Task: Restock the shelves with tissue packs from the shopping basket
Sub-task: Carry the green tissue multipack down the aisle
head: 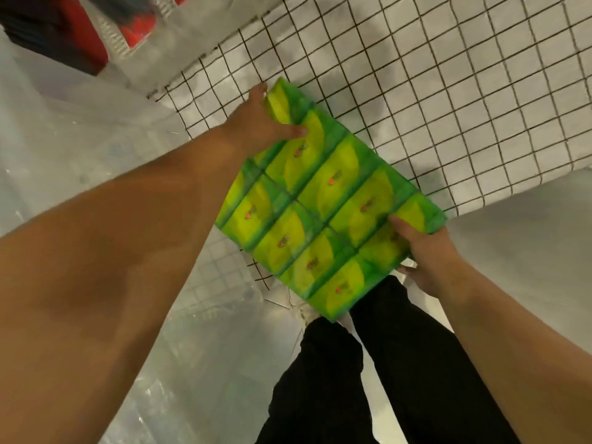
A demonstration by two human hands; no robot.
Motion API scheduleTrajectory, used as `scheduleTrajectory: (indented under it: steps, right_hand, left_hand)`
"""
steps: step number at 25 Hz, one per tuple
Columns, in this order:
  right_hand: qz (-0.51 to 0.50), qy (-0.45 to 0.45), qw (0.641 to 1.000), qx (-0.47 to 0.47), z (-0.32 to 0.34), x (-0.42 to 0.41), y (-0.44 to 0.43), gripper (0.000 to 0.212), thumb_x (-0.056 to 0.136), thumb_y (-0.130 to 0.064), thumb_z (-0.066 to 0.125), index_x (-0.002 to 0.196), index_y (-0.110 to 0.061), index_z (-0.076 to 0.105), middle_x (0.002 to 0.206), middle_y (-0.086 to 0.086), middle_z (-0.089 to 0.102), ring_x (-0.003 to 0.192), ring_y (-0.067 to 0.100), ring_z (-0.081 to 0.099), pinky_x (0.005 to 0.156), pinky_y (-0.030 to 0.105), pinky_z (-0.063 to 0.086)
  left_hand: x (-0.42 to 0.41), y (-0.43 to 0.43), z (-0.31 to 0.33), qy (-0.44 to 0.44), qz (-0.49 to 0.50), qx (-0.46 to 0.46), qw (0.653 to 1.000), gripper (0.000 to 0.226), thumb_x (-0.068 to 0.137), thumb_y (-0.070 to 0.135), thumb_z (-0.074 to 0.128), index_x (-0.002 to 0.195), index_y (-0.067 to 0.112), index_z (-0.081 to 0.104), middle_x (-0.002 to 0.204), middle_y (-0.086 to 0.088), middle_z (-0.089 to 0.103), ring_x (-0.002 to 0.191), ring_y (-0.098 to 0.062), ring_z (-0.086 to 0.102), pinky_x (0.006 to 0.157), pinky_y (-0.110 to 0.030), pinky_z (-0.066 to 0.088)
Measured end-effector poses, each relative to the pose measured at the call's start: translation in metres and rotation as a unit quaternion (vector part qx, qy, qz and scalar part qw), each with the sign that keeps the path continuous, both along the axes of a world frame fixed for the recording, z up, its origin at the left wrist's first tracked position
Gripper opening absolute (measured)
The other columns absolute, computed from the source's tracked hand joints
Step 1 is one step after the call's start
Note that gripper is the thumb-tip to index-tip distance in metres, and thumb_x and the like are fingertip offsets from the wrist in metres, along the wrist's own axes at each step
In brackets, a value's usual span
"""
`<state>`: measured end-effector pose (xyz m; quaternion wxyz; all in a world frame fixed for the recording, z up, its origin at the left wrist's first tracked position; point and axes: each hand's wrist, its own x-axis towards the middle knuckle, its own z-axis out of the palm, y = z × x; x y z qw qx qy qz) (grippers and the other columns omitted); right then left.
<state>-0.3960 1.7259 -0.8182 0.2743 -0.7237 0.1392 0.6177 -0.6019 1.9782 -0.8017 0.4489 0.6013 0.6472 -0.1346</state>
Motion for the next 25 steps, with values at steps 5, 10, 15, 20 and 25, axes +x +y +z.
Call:
scheduleTrajectory:
  steps: [5,10,15,20,25]
  right_hand:
    - [-0.043,-0.044,0.996,0.058,0.025,0.009,0.008,0.097,0.061,-0.026,0.088,0.139,-0.024,0.032,0.121,0.003,0.061,0.101,0.022,0.065,0.071,0.046,0.057]
    - [0.055,-0.062,0.972,0.222,0.077,0.048,0.032,0.099,0.043,-0.037,0.096,0.129,-0.015,0.052,0.121,0.01,0.065,0.109,0.028,0.065,0.078,0.046,0.058]
    - [0.122,-0.132,0.938,0.295,0.108,0.068,0.048,0.096,0.047,-0.025,0.089,0.123,-0.027,0.03,0.115,-0.012,0.052,0.119,0.015,0.056,0.076,0.02,0.057]
    - [0.077,-0.116,0.948,0.288,0.121,0.071,0.045,0.121,0.018,-0.048,0.096,0.125,-0.042,0.038,0.12,-0.008,0.058,0.111,0.01,0.061,0.077,0.028,0.058]
    - [0.064,-0.148,0.93,0.33,0.171,0.107,0.02,0.112,0.046,-0.033,0.096,0.14,-0.005,0.041,0.133,0.024,0.053,0.118,0.041,0.056,0.09,0.06,0.049]
  left_hand:
    - [0.0,-0.004,0.019,-0.023,0.02,0.025,0.999,0.131,0.055,0.051,0.089,0.153,0.027,0.006,0.152,-0.006,0.032,0.136,-0.022,0.036,0.11,-0.041,0.036]
    - [-0.013,-0.005,0.07,-0.141,0.15,0.025,0.978,0.102,0.039,0.052,0.091,0.129,0.029,0.047,0.125,-0.003,0.06,0.111,-0.014,0.061,0.096,-0.041,0.052]
    - [-0.026,-0.01,0.104,-0.151,0.17,0.021,0.974,0.11,0.037,0.044,0.093,0.128,0.026,0.033,0.13,-0.004,0.049,0.116,-0.02,0.057,0.096,-0.036,0.051]
    - [-0.012,-0.002,0.118,-0.181,0.129,0.002,0.975,0.11,0.061,0.008,0.087,0.148,0.018,0.02,0.132,0.004,0.046,0.111,-0.008,0.055,0.093,-0.017,0.047]
    - [0.033,-0.001,0.179,-0.269,0.123,0.055,0.954,0.09,0.047,0.02,0.093,0.125,0.018,0.049,0.119,0.001,0.059,0.1,-0.007,0.063,0.087,-0.02,0.052]
